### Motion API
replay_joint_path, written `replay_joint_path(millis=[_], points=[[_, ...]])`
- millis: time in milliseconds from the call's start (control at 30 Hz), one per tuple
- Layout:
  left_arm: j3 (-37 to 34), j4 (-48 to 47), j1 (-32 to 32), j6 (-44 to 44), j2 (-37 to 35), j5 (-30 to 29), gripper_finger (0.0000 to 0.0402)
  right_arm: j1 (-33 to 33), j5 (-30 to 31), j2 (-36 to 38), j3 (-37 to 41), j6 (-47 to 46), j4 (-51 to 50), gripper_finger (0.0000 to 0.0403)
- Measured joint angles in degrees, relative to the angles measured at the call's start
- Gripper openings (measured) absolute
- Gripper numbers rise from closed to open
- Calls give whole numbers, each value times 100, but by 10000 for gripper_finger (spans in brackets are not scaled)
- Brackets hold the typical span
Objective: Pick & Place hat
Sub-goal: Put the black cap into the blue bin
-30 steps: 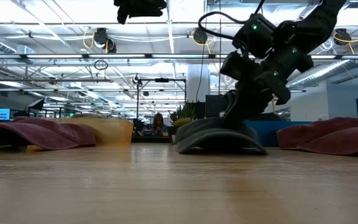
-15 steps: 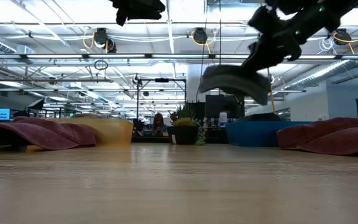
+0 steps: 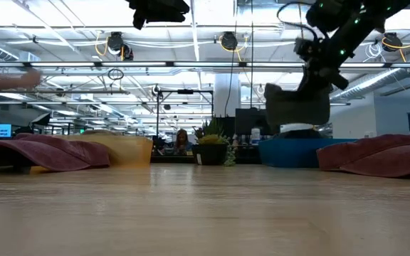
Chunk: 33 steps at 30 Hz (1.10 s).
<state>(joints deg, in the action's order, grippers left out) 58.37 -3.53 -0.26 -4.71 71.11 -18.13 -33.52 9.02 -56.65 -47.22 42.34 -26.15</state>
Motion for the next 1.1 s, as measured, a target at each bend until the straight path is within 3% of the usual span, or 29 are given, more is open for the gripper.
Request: replay_joint_path(millis=[333, 567, 867, 1100], points=[[0, -7, -1, 31, 0, -2, 136, -608, -383, -546, -15, 1190, -445, 2], [0, -9, 1, 15, 0, -3, 136, -792, -5, -722, -9, 1983, -352, 2], [0, -12, 1, 20, 0, -4, 136, -878, -184, -742, -7, 2024, -377, 5], [0, -14, 1, 20, 0, -4, 136, -878, -282, -742, -7, 1799, -659, 39]])
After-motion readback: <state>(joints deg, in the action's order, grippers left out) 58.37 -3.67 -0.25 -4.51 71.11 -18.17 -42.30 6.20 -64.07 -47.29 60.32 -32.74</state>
